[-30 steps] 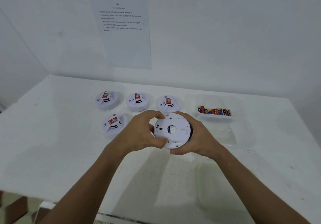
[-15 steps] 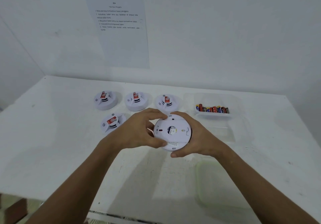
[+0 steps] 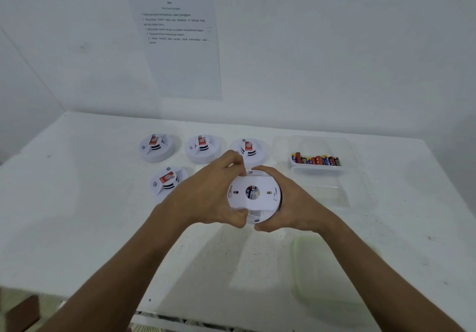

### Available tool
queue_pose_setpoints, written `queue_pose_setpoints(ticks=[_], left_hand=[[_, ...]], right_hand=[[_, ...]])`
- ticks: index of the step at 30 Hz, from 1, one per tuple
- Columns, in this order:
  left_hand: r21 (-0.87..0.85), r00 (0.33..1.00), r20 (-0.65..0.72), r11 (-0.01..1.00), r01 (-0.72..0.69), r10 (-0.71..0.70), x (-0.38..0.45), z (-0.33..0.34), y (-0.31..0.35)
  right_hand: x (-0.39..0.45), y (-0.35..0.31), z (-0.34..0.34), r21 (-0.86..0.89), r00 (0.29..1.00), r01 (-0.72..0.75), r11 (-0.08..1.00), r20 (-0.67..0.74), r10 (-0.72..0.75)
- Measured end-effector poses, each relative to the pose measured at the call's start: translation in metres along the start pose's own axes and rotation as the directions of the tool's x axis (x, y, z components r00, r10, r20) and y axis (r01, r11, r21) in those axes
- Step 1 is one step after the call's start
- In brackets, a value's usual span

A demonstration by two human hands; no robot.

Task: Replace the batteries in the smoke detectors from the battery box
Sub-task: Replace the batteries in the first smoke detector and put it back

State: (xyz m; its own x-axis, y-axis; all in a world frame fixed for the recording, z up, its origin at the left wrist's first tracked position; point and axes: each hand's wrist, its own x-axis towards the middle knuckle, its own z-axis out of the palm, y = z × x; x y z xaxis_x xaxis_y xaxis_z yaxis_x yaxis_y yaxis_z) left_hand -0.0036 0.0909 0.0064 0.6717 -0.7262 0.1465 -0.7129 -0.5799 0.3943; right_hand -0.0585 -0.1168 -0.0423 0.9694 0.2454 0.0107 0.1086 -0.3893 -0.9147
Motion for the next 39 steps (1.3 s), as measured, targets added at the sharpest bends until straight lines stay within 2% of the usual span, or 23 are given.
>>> queue_pose_setpoints(ticks=[3, 7, 10, 14, 17, 20, 23, 27, 29, 31, 33, 35, 37, 39], left_hand=[[-0.003, 0.999, -0.046, 1.0, -0.016, 0.015, -0.004, 0.004, -0.001], [-0.202, 0.997, -0.073, 0.979, 0.008, -0.023, -0.007, 0.01, -0.01], [-0.387, 0.981, -0.169, 0.922, 0.018, -0.09, -0.01, 0.017, -0.021], [-0.455, 0.922, -0.305, 0.887, 0.077, -0.236, -0.023, 0.031, -0.039], [-0.427, 0.897, -0.289, 0.884, 0.192, -0.335, -0.036, 0.052, -0.052], [-0.278, 0.926, -0.123, 0.908, 0.313, -0.356, -0.041, 0.071, -0.055], [-0.115, 0.94, -0.017, 0.935, 0.336, -0.34, -0.037, 0.082, -0.054], [-0.07, 0.923, 0.026, 0.92, 0.386, -0.385, -0.035, 0.09, -0.059], [-0.063, 0.929, 0.031, 0.927, 0.37, -0.369, -0.034, 0.09, -0.057], [-0.173, 0.944, -0.021, 0.931, 0.322, -0.33, -0.028, 0.08, -0.044], [-0.341, 0.959, -0.111, 0.917, 0.209, -0.26, -0.013, 0.062, -0.019], [-0.406, 0.981, -0.134, 0.911, 0.073, -0.138, 0.007, 0.044, 0.01], [-0.361, 0.998, -0.061, 0.932, -0.025, 0.003, 0.027, 0.031, 0.032], [-0.243, 0.994, 0.036, 0.966, -0.09, 0.102, 0.043, 0.027, 0.045]], right_hand=[[0.001, -0.002, 0.0, -0.025, 1.0, 0.012, 1.0, 0.01, -0.012], [0.0, -0.007, -0.007, 0.068, 0.996, -0.011, 0.998, 0.085, 0.005], [-0.002, -0.008, -0.013, 0.097, 0.998, -0.023, 0.995, 0.052, 0.018], [-0.011, -0.007, -0.027, 0.056, 0.999, -0.027, 0.998, -0.022, 0.028], [-0.023, -0.005, -0.044, 0.042, 0.997, -0.022, 0.999, -0.077, 0.025], [-0.033, -0.004, -0.054, 0.025, 0.995, -0.026, 0.999, -0.095, 0.029], [-0.036, 0.001, -0.054, 0.03, 0.994, -0.043, 0.999, -0.094, 0.046], [-0.04, 0.008, -0.05, 0.027, 0.994, -0.057, 0.998, -0.096, 0.059], [-0.042, 0.011, -0.052, 0.038, 0.993, -0.064, 0.997, -0.093, 0.067], [-0.046, 0.012, -0.055, 0.043, 0.994, -0.068, 0.997, -0.082, 0.071], [-0.048, 0.012, -0.058, 0.043, 0.995, -0.07, 0.997, -0.071, 0.073], [-0.049, 0.011, -0.062, 0.044, 0.996, -0.069, 0.997, -0.057, 0.072], [-0.051, 0.011, -0.065, 0.056, 0.997, -0.064, 0.996, -0.045, 0.066], [-0.053, 0.011, -0.069, 0.069, 0.997, -0.055, 0.996, -0.045, 0.058]])
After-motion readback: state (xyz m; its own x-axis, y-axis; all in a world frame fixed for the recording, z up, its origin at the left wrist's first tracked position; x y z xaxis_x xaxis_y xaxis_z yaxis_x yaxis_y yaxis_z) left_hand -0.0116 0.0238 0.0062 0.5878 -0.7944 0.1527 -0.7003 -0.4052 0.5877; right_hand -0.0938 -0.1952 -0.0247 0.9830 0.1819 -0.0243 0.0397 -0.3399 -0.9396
